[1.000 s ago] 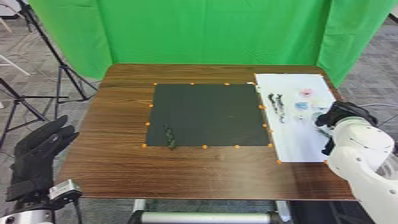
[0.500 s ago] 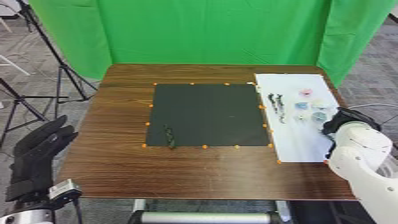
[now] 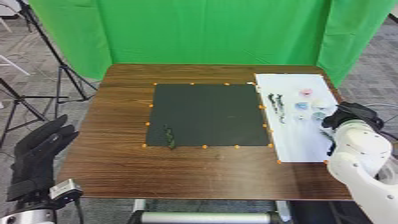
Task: Arrange flowers
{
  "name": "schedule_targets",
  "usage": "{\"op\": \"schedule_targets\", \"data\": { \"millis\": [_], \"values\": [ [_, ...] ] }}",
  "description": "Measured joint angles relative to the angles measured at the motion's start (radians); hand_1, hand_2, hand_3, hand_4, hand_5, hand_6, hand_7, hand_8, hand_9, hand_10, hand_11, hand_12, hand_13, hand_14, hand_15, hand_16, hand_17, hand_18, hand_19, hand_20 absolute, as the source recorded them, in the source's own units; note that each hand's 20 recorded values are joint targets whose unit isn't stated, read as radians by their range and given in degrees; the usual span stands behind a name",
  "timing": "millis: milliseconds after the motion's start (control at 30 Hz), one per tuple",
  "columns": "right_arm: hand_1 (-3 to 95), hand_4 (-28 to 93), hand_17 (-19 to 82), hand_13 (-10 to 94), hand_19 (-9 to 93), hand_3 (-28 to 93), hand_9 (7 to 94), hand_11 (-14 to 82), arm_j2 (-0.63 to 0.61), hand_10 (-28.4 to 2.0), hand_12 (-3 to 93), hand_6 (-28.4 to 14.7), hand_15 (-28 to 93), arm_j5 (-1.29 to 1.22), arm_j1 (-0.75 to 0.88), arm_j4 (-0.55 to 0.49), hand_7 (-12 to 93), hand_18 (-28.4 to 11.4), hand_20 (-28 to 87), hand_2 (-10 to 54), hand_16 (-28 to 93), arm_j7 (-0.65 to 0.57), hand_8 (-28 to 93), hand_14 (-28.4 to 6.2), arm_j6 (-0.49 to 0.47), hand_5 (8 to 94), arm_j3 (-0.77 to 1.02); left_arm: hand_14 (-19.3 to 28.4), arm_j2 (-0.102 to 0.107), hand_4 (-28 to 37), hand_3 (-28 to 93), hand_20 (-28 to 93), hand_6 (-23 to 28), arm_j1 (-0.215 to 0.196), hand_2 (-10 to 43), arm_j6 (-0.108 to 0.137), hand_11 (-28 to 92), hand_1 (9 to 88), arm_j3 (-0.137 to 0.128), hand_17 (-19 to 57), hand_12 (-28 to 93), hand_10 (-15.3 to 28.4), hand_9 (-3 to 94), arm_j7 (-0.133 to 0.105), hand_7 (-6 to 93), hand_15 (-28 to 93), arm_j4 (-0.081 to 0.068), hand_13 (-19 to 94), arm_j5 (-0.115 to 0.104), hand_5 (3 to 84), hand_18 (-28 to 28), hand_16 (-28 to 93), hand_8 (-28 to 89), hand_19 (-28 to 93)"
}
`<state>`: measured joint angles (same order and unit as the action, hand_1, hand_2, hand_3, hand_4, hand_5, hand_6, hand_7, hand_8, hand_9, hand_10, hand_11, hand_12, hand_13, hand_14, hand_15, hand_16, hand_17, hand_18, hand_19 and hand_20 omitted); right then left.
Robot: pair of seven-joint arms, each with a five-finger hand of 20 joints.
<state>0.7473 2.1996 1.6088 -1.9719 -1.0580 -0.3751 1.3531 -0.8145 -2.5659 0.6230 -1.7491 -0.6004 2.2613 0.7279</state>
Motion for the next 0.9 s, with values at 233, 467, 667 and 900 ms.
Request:
{"op": "schedule_targets", "data": {
  "millis": [233,467,667,900],
  "values": [
    [35.7,-18,57,86,93,68,82.5,23.4,0.019,-21.5,16.2,-17.0,70,-0.069,-0.023,0.014,8,-19.0,-28,-2.9,18,-0.041,-7,-7.9,-0.037,65.3,-0.002,27.1,-0.001,-18.8,83,2,10.0,0.014,4.4,-0.01,37,25.4,0.007,-9.0,8,19.9,37.1,0.008,17.8,63,-0.001,25,0.008,40.8,21.8,-16,-11,57],
    [38.4,-18,59,88,93,68,85.6,25.4,0.026,-19.7,16.9,-17.7,70,-0.074,-0.026,0.043,8,-17.4,-28,-3.7,18,-0.067,-7,-6.7,-0.058,67.2,-0.004,27.2,-0.007,-18.7,83,2,10.1,0.018,4.4,-0.016,37,25.6,0.007,-9.0,8,20.0,37.2,0.012,17.7,63,-0.001,25,0.011,40.9,21.8,-16,-11,58],
    [41.0,-18,60,89,93,68,87.7,27.9,0.031,-18.6,17.2,-17.8,71,-0.092,-0.037,0.061,9,-16.5,-28,-5.4,18,-0.084,-8,-6.2,-0.09,70.4,-0.005,27.1,-0.007,-18.5,84,2,10.1,0.018,4.3,-0.015,37,25.7,0.011,-9.0,8,20.0,37.2,0.008,17.7,63,-0.002,25,0.01,40.9,21.8,-16,-11,58],
    [46.7,-18,60,90,92,68,88.9,30.2,0.038,-17.3,17.0,-16.2,71,-0.11,-0.055,0.085,11,-15.3,-28,-5.9,18,-0.091,-8,-6.0,-0.109,75.0,-0.023,27.1,-0.007,-18.4,83,2,10.1,0.021,4.5,-0.015,37,25.9,0.011,-9.0,8,20.0,37.2,0.007,17.8,63,-0.002,25,0.009,40.9,21.8,-16,-11,58]
  ]
}}
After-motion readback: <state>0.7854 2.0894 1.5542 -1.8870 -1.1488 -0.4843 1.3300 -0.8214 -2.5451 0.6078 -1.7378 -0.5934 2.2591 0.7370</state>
